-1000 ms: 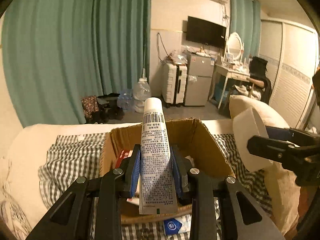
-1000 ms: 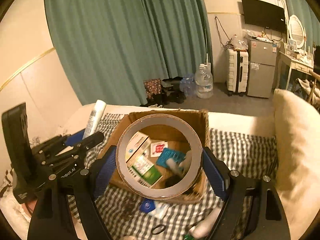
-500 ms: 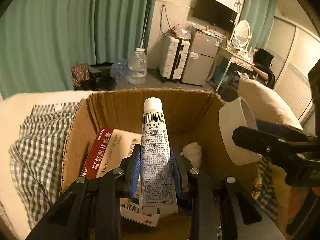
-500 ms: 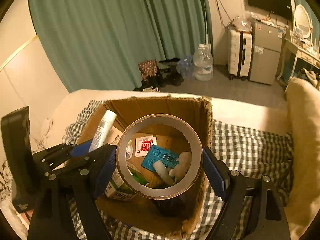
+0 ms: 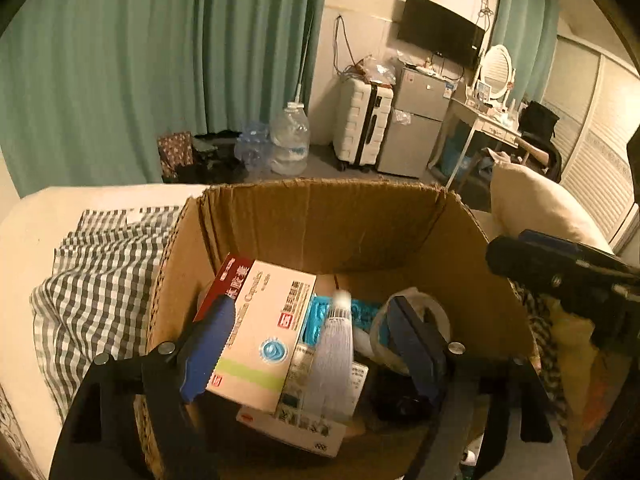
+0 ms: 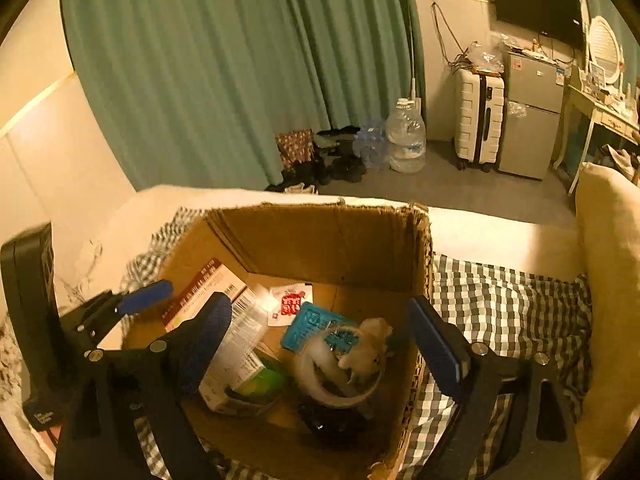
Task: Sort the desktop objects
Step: 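Carry the ointment tube and tape roll over the box and release them inside, then withdraw both open tools from the box toward the remaining items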
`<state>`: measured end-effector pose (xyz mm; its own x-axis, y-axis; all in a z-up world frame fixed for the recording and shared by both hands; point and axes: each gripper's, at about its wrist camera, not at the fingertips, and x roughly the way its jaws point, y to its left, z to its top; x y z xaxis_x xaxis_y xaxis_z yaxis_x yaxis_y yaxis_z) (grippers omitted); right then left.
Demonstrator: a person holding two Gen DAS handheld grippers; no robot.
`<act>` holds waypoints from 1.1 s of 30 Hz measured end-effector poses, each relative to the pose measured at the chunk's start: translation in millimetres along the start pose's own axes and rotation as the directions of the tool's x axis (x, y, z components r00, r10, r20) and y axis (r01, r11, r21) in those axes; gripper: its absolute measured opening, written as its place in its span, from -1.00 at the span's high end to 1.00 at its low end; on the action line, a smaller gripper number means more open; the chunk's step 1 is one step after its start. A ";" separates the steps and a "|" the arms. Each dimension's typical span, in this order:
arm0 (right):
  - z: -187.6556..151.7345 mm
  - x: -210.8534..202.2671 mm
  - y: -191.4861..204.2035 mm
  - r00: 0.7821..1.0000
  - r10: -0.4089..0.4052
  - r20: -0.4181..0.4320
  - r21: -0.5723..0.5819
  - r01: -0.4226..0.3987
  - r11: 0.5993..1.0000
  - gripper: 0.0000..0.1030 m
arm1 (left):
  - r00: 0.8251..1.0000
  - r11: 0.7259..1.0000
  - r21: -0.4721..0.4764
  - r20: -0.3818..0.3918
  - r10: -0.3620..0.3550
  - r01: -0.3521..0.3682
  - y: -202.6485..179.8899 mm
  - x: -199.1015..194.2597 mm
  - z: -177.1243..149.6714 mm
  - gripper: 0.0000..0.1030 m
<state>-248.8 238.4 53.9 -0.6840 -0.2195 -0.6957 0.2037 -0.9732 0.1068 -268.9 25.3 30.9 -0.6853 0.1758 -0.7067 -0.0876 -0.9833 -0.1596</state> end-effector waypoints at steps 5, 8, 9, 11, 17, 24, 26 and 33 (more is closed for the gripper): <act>-6.2 -20.0 -1.3 1.000 -0.005 0.018 0.035 0.004 0.999 -0.74 | 0.999 0.999 -0.007 0.022 0.038 -0.037 10.2 -25.1 -7.2 -0.58; -11.8 -34.2 8.9 1.000 -0.020 0.013 0.018 0.020 1.000 -0.74 | 0.996 0.998 -0.005 0.067 0.059 -0.059 13.0 -50.7 -10.8 -0.58; -13.2 -39.0 12.8 1.000 -0.023 0.018 0.012 0.023 1.000 -0.74 | 0.994 0.998 -0.007 0.089 0.062 -0.062 13.9 -60.6 -12.0 -0.58; -17.9 -53.1 19.2 0.999 -0.023 0.030 0.014 0.023 1.000 -0.74 | 0.991 0.998 -0.009 0.122 0.059 -0.058 12.8 -75.9 -11.7 -0.58; -45.2 -109.6 29.5 0.998 -0.014 0.066 0.052 0.011 0.999 -0.74 | 0.978 0.999 0.008 0.205 0.035 -0.037 -13.8 -129.1 -26.6 -0.81; -115.9 -149.5 26.5 0.999 -0.035 0.036 0.156 0.029 0.987 -0.74 | 0.986 0.998 0.060 0.167 0.007 -0.017 -48.9 -149.9 -73.8 -0.81; -137.9 -152.1 24.2 0.998 -0.063 0.011 0.163 0.060 0.985 -0.74 | 0.991 0.999 0.047 0.133 0.001 -0.007 -51.3 -147.3 -97.6 -0.82; -201.6 -144.1 27.8 0.985 -0.149 -0.089 0.139 0.160 0.977 -0.74 | 0.998 0.996 -0.063 0.000 0.065 -0.065 -39.4 -118.9 -195.8 -0.91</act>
<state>-3.4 256.9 13.9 -0.6420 -0.0650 -0.7640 -0.0081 -0.9958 0.0914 -42.4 52.5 -13.8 -0.6897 0.1111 -0.7156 0.0029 -0.9877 -0.1562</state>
